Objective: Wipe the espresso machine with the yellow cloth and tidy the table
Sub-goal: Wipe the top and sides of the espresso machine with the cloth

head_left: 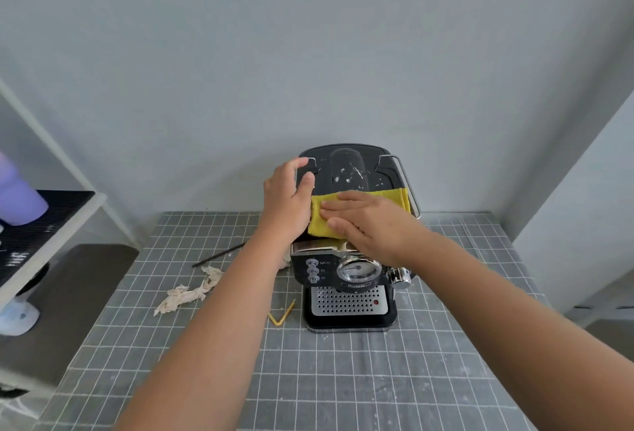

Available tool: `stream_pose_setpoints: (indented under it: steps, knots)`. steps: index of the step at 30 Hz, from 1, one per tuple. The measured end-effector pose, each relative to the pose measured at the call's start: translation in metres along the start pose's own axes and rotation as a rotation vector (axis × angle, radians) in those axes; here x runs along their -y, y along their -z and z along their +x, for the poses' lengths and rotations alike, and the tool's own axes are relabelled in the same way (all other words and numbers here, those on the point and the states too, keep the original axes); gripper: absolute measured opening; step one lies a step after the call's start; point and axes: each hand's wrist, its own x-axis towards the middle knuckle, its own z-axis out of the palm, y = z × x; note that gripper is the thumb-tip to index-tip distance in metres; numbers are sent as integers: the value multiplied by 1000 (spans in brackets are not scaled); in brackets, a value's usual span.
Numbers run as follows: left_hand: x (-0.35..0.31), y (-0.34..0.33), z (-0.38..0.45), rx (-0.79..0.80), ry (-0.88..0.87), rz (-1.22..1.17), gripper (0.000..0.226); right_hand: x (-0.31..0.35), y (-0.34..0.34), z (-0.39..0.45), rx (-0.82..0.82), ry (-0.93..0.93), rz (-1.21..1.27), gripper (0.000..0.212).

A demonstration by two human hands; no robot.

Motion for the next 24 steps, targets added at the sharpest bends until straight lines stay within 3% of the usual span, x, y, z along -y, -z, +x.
stream_pose_setpoints:
  steps: [5, 10, 16, 21, 24]
  knots:
    - [11, -3, 1, 58, 62, -159, 42, -3, 8, 18, 42, -75, -61, 40]
    - [16, 0, 0, 90, 74, -161, 57, 1, 8, 10, -36, -60, 86, 26]
    - [13, 1, -1, 72, 52, -192, 67, 2, 5, 56, 19, -99, 63, 23]
    - [13, -1, -2, 72, 73, -224, 62, -4, 4, 47, 80, 19, 88, 20]
    - [13, -3, -1, 55, 77, -242, 61, -7, 4, 51, 66, -4, 77, 21]
